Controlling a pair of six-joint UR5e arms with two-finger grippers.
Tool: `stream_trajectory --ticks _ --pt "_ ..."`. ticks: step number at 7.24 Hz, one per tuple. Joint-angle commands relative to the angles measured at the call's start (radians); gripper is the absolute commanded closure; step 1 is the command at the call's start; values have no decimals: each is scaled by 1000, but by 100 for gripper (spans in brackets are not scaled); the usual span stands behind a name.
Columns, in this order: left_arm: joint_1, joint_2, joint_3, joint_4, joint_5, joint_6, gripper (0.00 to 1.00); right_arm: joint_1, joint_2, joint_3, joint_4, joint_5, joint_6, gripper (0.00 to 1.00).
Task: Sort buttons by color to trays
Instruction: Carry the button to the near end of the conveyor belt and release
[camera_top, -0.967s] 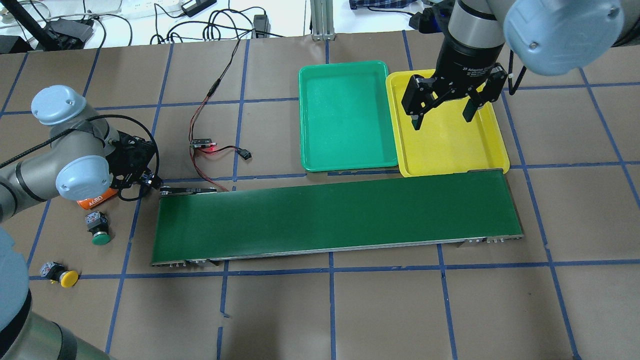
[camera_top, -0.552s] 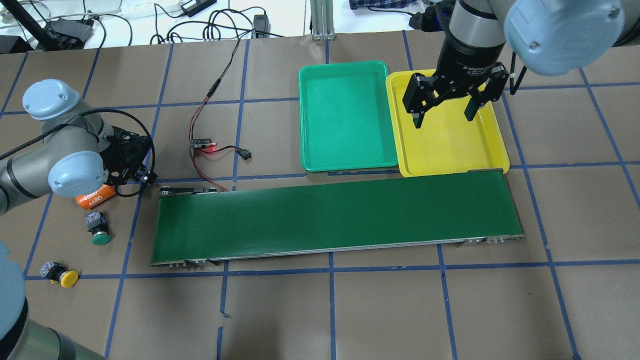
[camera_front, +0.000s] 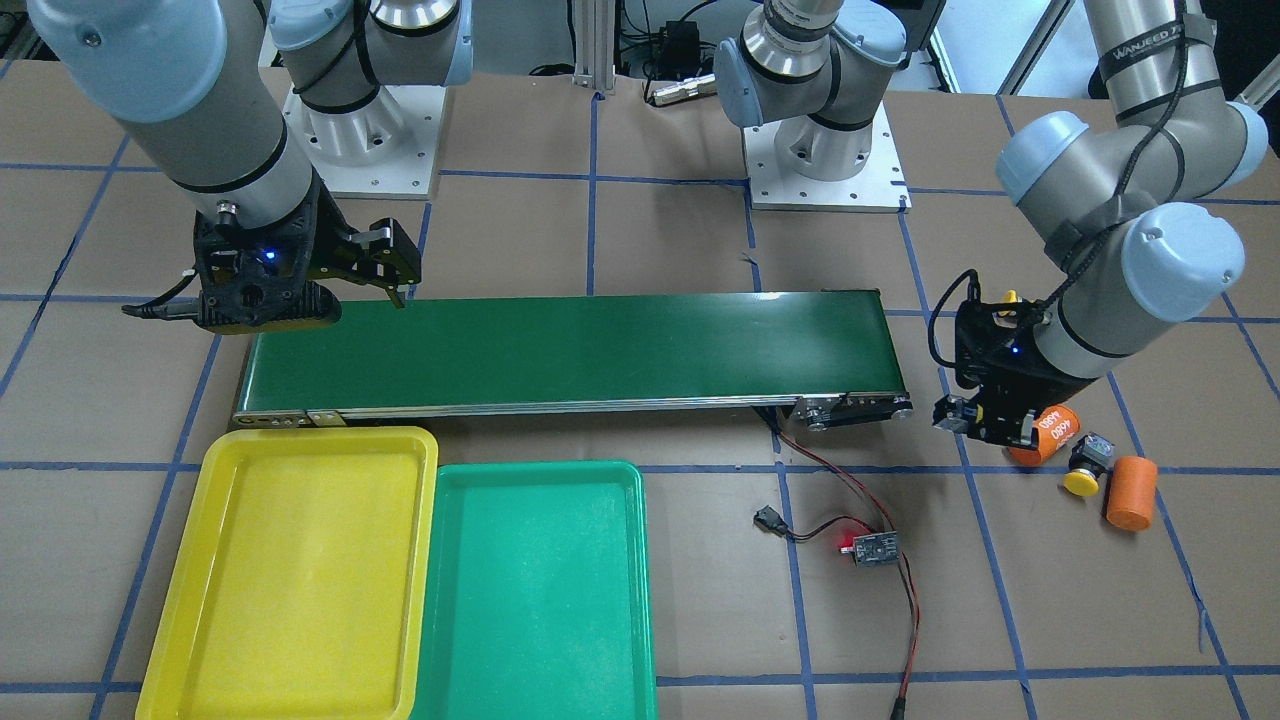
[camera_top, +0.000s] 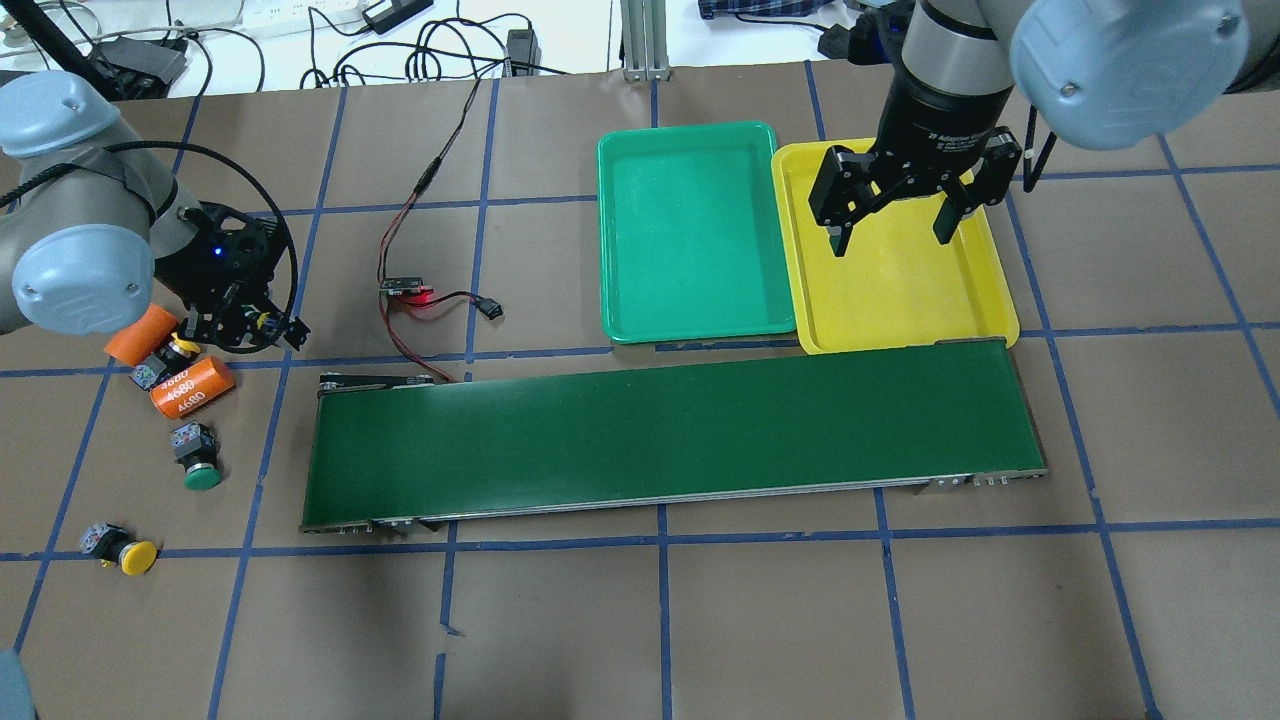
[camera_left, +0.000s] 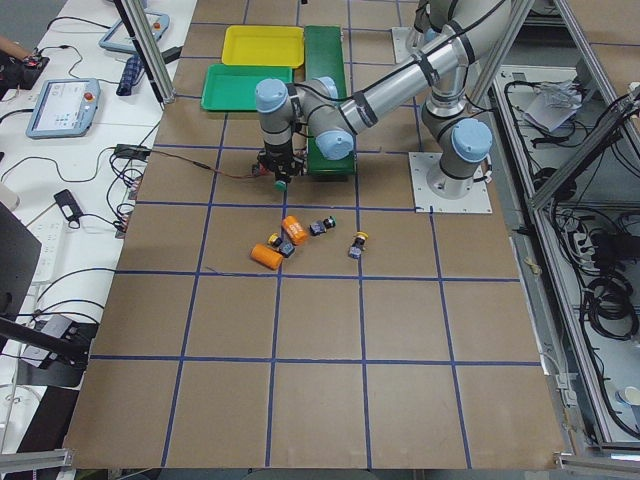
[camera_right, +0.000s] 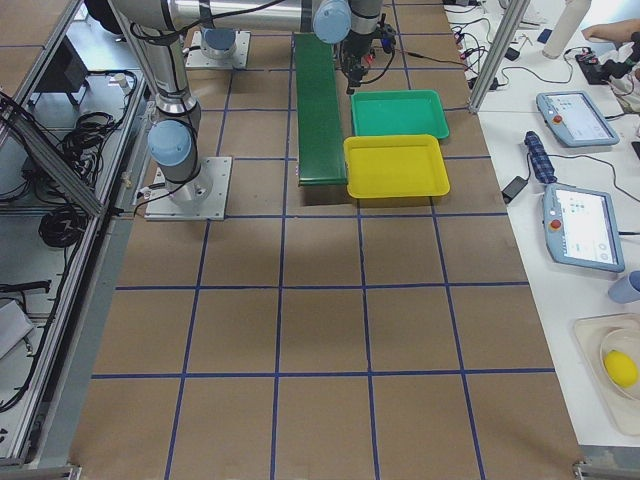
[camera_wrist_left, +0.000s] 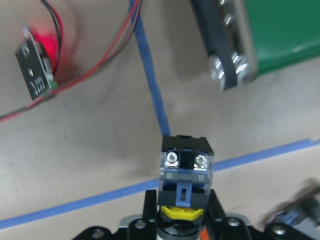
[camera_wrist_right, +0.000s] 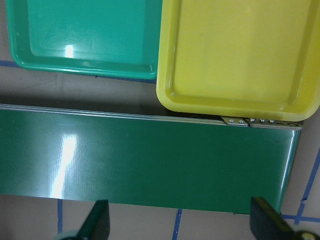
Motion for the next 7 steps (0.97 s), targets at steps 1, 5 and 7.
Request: stream_trajectory --ticks 1,5,7 --pt "-143 69 -90 -29 -1 -260 94 2 1 1 -3 0 160 0" --pt "-190 117 -213 -3 -1 -403 82 2 1 2 -4 1 311 0" --pt "-193 149 -229 -11 -1 -395 82 5 0 7 -3 3 565 0"
